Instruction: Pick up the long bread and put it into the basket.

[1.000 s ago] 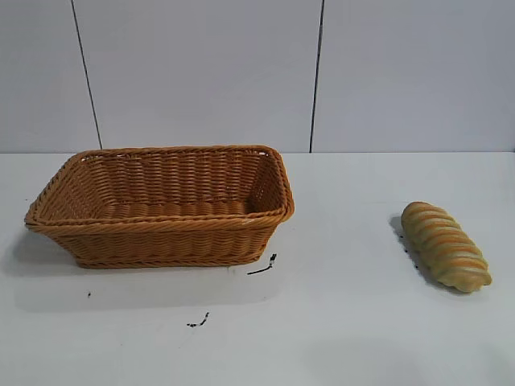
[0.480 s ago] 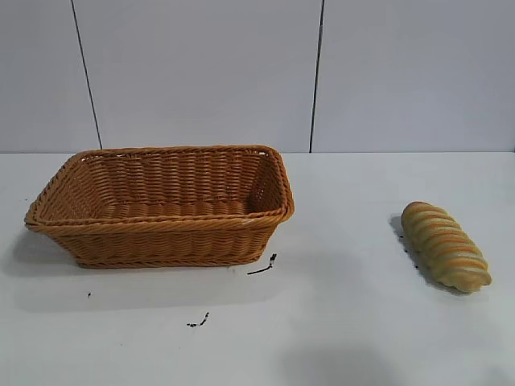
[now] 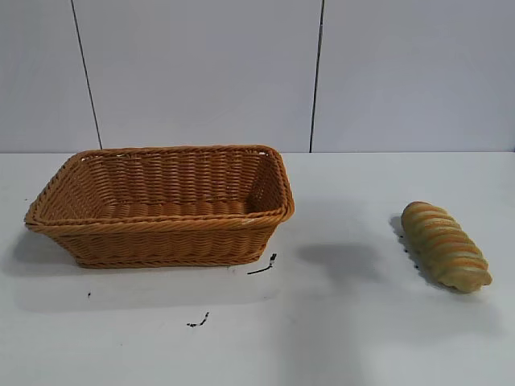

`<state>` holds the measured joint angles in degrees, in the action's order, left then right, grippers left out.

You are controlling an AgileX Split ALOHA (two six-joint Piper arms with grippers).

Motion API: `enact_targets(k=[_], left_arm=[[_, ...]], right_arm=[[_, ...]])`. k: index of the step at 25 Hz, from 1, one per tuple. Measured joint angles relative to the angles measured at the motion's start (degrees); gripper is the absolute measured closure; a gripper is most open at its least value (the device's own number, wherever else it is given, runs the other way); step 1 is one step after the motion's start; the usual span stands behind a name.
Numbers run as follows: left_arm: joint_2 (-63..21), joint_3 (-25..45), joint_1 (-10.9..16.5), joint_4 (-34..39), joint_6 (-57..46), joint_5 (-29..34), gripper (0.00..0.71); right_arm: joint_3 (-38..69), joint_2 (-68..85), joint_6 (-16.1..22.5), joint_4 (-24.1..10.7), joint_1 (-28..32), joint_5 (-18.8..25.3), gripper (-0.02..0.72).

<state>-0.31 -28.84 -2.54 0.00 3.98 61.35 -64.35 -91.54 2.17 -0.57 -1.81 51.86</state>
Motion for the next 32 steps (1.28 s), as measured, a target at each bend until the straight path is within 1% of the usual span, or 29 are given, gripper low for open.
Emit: enact_targets(k=[7, 12, 21, 27, 32], left_arm=[[0.0, 0.0, 0.0, 0.0, 0.0, 0.0, 0.014], [0.0, 0.0, 0.0, 0.0, 0.0, 0.0, 0.014], [0.0, 0.0, 0.0, 0.0, 0.0, 0.0, 0.014], [0.0, 0.0, 0.0, 0.0, 0.0, 0.0, 0.014], [0.0, 0.0, 0.0, 0.0, 0.0, 0.0, 0.014]], right_arm=[[-10.9, -15.7, 0.4, -0.1, 0.0, -3.9, 0.021], [-14.1, -22.7, 0.7, 0.9, 0.0, -5.8, 0.021], [-14.4, -26.4, 0.0, 1.4, 0.0, -5.4, 0.021], [-14.4, -26.4, -1.3, 1.5, 0.0, -4.0, 0.021], [-14.4, -26.4, -2.2, 1.9, 0.0, -4.8, 0.021]])
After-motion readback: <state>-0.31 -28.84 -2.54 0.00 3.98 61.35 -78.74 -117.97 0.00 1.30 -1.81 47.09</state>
